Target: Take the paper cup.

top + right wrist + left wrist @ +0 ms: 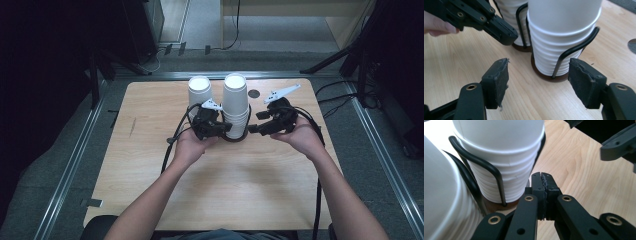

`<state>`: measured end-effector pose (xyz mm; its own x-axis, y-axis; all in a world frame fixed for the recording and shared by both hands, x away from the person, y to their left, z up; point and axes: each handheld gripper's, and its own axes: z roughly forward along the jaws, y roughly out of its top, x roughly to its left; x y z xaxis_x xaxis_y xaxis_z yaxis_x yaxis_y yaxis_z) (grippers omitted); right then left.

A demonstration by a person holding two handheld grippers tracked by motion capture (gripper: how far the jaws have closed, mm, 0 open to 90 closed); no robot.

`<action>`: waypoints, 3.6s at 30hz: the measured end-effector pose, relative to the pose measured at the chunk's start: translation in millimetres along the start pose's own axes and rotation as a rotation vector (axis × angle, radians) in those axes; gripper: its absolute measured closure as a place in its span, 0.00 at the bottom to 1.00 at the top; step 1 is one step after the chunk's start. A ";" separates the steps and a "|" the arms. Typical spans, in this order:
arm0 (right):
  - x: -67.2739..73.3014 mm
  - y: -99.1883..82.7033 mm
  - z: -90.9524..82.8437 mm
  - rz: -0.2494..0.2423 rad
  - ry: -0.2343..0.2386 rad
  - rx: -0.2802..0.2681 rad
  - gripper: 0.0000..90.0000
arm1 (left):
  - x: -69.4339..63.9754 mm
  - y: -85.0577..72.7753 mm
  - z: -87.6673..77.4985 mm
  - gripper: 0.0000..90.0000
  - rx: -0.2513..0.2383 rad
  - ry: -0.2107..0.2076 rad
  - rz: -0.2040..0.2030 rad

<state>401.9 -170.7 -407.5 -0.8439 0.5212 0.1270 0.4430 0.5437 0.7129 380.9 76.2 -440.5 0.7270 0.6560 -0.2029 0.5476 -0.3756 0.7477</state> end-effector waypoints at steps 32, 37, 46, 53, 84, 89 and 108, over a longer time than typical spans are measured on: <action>-11.9 75.4 -3.1 -0.039 -0.059 -0.031 0.23 | 3.0 11.0 7.0 0.99 -0.006 0.083 0.000; -9.1 87.7 1.5 -0.046 -0.048 -0.043 0.19 | 4.8 10.5 6.0 0.99 -0.009 0.078 -0.013; -5.7 107.6 14.3 -0.035 -0.072 -0.039 0.16 | 4.2 10.6 6.5 0.99 -0.009 0.081 -0.017; -1.9 112.6 20.2 -0.059 -0.112 -0.027 0.24 | 4.2 10.5 6.7 0.99 -0.010 0.076 -0.019; 12.5 143.2 -28.2 -0.088 -0.125 -0.064 0.28 | 3.9 9.8 8.0 0.92 -0.013 0.042 -0.021; 18.7 150.3 -46.4 -0.116 -0.128 -0.084 0.28 | 4.0 9.7 8.1 0.91 -0.011 0.038 -0.010; 38.5 128.7 -97.8 -0.142 -0.075 -0.064 0.28 | 3.0 5.9 5.5 0.81 0.013 -0.019 0.010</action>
<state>396.8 -145.0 -243.5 -0.8708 0.4908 -0.0281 0.2986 0.5736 0.7628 388.6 72.3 -440.2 0.7401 0.6395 -0.2080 0.5460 -0.3907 0.7411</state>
